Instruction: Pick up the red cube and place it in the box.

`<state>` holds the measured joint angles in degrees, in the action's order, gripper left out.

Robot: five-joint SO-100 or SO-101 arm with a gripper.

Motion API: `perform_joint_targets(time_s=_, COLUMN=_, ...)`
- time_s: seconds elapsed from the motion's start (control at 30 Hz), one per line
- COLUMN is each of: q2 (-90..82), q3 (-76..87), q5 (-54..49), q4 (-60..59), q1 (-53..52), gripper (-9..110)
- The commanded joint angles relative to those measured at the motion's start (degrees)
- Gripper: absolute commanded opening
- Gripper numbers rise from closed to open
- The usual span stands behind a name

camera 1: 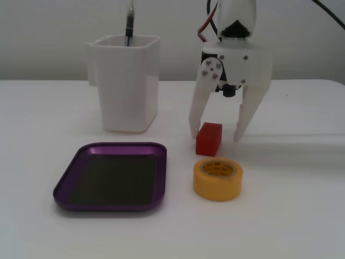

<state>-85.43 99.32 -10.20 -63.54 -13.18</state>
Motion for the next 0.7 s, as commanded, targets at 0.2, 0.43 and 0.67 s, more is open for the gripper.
perform_joint_targets(time_s=0.2, q2=-0.4, q3=-1.8, q5=-0.1, q4=2.1, q1=-0.1, gripper=19)
perform_joint_targets(time_s=0.43, q2=0.3, q3=1.2, q5=0.0, q4=6.8, q1=0.0, gripper=18)
perform_joint_targets(time_s=0.67, q2=-0.3, q3=0.6, q5=-0.1, q4=6.2, q1=0.2, gripper=0)
